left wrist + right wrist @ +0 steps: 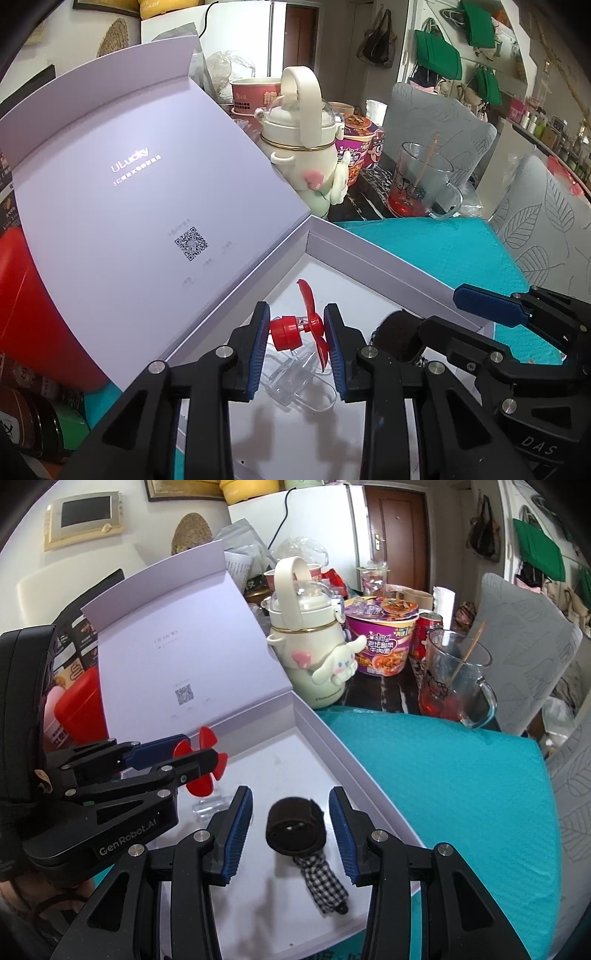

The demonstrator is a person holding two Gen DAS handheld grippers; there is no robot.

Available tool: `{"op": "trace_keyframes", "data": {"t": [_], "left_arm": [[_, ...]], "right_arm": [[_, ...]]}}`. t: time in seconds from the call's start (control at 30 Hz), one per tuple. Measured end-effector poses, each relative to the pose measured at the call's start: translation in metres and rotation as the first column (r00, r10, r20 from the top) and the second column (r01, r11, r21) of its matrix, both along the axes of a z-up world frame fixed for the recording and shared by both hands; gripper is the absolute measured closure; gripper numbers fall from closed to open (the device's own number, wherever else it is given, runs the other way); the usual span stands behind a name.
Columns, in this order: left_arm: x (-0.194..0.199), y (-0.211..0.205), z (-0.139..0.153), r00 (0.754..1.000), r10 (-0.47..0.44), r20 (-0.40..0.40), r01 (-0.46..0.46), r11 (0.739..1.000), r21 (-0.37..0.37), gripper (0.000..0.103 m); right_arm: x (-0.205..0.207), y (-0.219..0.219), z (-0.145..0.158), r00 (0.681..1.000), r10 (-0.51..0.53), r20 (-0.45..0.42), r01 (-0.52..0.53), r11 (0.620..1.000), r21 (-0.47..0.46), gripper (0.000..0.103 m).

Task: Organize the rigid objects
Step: 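Open the left tool to drop the red fan while the right tool drops the black hair tie, then withdraw both tools from the box toward the remaining loose items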

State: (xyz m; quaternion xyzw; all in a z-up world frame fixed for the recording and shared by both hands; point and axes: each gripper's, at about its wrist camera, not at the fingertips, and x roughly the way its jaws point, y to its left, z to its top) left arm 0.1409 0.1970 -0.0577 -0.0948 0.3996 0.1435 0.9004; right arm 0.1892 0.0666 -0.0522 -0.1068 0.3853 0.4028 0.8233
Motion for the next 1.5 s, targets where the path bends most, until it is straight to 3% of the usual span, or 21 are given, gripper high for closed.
{"op": "trace_keyframes", "data": {"t": [0.13, 0.27, 0.3, 0.87, 1.3, 1.5], "left_arm": [[0.003, -0.002, -0.001, 1.000, 0.002, -0.026, -0.002, 1.000, 0.000, 0.072], [0.000, -0.001, 0.002, 1.000, 0.013, -0.015, -0.013, 1.000, 0.001, 0.040], [-0.002, -0.001, 0.004, 1.000, 0.016, -0.008, -0.016, 1.000, -0.001, 0.038], [-0.032, -0.008, 0.051, 0.997, 0.038, 0.072, -0.042, 0.997, 0.063, 0.038], [-0.057, -0.045, 0.081, 0.991, -0.023, 0.133, 0.009, 0.995, 0.104, 0.038], [-0.069, -0.067, 0.095, 0.985, -0.065, 0.159, 0.052, 0.995, 0.086, 0.038]], "right_arm": [[0.000, -0.002, 0.002, 1.000, -0.008, 0.002, 0.008, 1.000, 0.001, 0.057], [0.000, -0.005, 0.006, 1.000, -0.016, 0.007, 0.016, 1.000, 0.006, 0.056], [0.000, -0.006, 0.007, 1.000, -0.017, 0.007, 0.017, 1.000, 0.008, 0.056], [-0.018, -0.021, 0.039, 0.997, -0.027, 0.078, 0.023, 0.998, 0.061, 0.056], [-0.051, -0.053, 0.072, 0.987, -0.072, 0.147, 0.059, 0.994, 0.088, 0.056], [-0.070, -0.078, 0.088, 0.977, -0.107, 0.183, 0.092, 0.992, 0.090, 0.056]]}}
